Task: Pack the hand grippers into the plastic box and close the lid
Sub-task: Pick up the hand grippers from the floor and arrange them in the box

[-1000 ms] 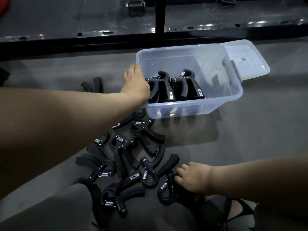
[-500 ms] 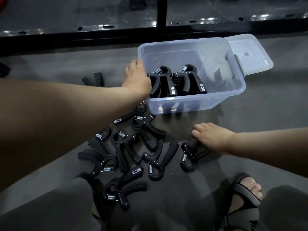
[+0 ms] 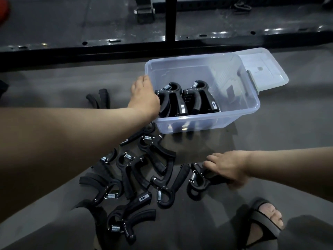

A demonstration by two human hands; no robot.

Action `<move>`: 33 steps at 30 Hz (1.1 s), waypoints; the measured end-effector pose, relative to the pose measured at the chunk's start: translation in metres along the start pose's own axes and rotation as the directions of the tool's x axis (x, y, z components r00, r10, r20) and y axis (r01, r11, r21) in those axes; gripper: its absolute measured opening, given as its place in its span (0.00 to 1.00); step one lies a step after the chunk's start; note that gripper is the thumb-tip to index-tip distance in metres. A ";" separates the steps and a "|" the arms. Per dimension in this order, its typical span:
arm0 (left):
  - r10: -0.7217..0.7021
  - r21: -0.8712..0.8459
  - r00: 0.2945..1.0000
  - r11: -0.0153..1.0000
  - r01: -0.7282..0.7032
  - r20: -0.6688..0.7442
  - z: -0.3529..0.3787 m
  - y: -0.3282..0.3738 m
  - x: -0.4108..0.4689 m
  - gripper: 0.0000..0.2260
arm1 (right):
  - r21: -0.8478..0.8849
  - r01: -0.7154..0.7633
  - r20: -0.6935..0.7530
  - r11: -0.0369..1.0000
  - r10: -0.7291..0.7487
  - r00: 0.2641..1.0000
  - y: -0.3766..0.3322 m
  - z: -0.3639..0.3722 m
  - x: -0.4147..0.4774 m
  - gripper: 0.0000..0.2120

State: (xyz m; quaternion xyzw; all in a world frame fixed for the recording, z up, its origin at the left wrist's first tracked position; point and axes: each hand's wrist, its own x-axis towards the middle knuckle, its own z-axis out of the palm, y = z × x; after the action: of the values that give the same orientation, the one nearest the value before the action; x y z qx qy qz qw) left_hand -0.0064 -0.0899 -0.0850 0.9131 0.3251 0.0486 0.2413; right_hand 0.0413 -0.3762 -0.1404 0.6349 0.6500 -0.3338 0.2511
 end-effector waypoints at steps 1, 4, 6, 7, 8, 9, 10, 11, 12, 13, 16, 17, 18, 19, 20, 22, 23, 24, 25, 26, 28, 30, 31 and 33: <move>-0.003 0.000 1.000 1.000 0.003 -0.003 0.000 0.000 0.000 0.29 | 0.133 -0.007 -0.015 0.991 0.009 1.000 -0.002 -0.006 -0.003 0.39; -0.005 -0.004 1.000 1.000 0.005 0.000 0.000 0.000 0.000 0.29 | 0.450 -0.068 -0.177 0.890 0.163 0.971 -0.012 -0.021 -0.010 0.22; -0.012 -0.007 1.000 1.000 0.012 0.001 0.000 0.001 0.000 0.29 | 0.574 -0.181 -0.196 0.799 0.349 0.917 -0.015 -0.031 -0.006 0.14; -0.017 -0.009 1.000 1.000 0.017 -0.001 0.001 0.001 0.000 0.29 | 0.619 -0.233 -0.157 0.750 0.408 0.899 -0.015 -0.037 -0.003 0.13; -0.021 -0.009 1.000 1.000 0.021 -0.003 0.001 0.002 0.000 0.29 | 0.649 -0.275 -0.100 0.709 0.438 0.893 -0.014 -0.044 -0.001 0.13; -0.025 -0.008 1.000 1.000 0.025 -0.003 0.001 0.002 0.000 0.29 | 0.671 -0.304 -0.043 0.676 0.445 0.895 -0.012 -0.054 0.001 0.14; -0.028 -0.006 1.000 1.000 0.028 -0.005 0.001 0.003 0.000 0.29 | 0.701 -0.317 0.013 0.638 0.434 0.901 -0.011 -0.065 0.001 0.13; -0.028 -0.004 1.000 1.000 0.028 -0.008 0.002 0.003 0.001 0.29 | 0.744 -0.314 0.071 0.590 0.397 0.915 -0.009 -0.078 0.000 0.14; -0.029 -0.005 1.000 1.000 0.028 -0.012 0.002 0.002 0.001 0.29 | 0.802 -0.293 0.130 0.521 0.326 0.936 -0.006 -0.092 -0.002 0.15; -0.028 -0.007 0.999 1.000 0.028 -0.015 0.002 0.001 0.001 0.29 | 0.869 -0.256 0.173 0.423 0.225 0.959 -0.002 -0.107 -0.008 0.18; -0.021 -0.012 1.000 1.000 0.020 -0.010 0.002 -0.001 0.002 0.29 | 0.990 -0.126 0.129 0.056 -0.065 0.989 0.024 -0.146 -0.032 0.20; -0.017 -0.016 1.000 1.000 0.017 -0.007 0.002 -0.001 0.002 0.29 | 0.994 -0.095 0.089 -0.052 -0.103 0.991 0.035 -0.156 -0.040 0.19; -0.013 -0.019 1.000 1.000 0.013 -0.006 0.002 -0.001 0.001 0.29 | 0.987 -0.061 0.043 -0.150 -0.122 0.992 0.046 -0.164 -0.046 0.19; -0.010 -0.022 1.000 1.000 0.010 -0.006 0.001 -0.001 0.001 0.29 | 0.973 -0.024 -0.003 -0.229 -0.117 0.993 0.058 -0.169 -0.050 0.19; -0.011 -0.022 1.000 1.000 0.011 -0.005 0.001 -0.001 0.001 0.29 | 0.961 0.022 -0.047 -0.276 -0.084 0.995 0.066 -0.172 -0.051 0.17; -0.014 -0.020 1.000 1.000 0.014 -0.006 0.001 0.000 0.000 0.29 | 0.953 0.108 -0.090 -0.283 0.077 0.993 0.073 -0.172 -0.043 0.08; -0.016 -0.022 1.000 1.000 0.016 -0.010 0.001 0.000 0.000 0.29 | 0.950 0.144 -0.092 -0.279 0.191 0.977 0.071 -0.173 -0.036 0.04; -0.018 -0.026 1.000 1.000 0.017 -0.015 0.002 0.000 0.000 0.29 | 0.944 0.170 -0.077 -0.283 0.313 0.947 0.070 -0.172 -0.025 0.03; -0.018 -0.030 1.000 0.999 0.017 -0.018 0.002 0.000 0.000 0.29 | 0.938 0.181 -0.047 -0.295 0.410 0.911 0.067 -0.172 -0.014 0.05; -0.017 -0.033 1.000 0.999 0.017 -0.019 0.002 0.000 0.001 0.29 | 0.932 0.185 -0.010 -0.311 0.488 0.873 0.065 -0.171 -0.004 0.05; -0.019 -0.039 1.000 0.999 0.018 -0.022 0.003 -0.001 0.001 0.29 | 0.932 0.169 0.053 -0.321 0.581 0.812 0.059 -0.171 0.014 0.06; -0.016 -0.043 0.999 0.999 0.015 -0.029 0.003 -0.001 0.001 0.29 | 0.937 0.154 0.077 -0.315 0.614 0.785 0.055 -0.175 0.030 0.06; -0.015 -0.043 0.999 0.999 0.014 -0.033 0.003 -0.001 0.001 0.29 | 0.941 0.151 0.077 -0.304 0.625 0.776 0.051 -0.178 0.037 0.06; -0.013 -0.041 0.999 0.999 0.012 -0.038 0.004 -0.001 0.000 0.29 | 0.945 0.172 0.054 -0.279 0.649 0.759 0.044 -0.186 0.049 0.06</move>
State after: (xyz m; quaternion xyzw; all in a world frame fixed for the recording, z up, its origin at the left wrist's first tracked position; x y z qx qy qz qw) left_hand -0.0057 -0.0906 -0.0887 0.9048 0.3343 0.0712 0.2540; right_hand 0.1003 -0.2056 -0.0615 0.7678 0.0192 -0.4534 -0.4524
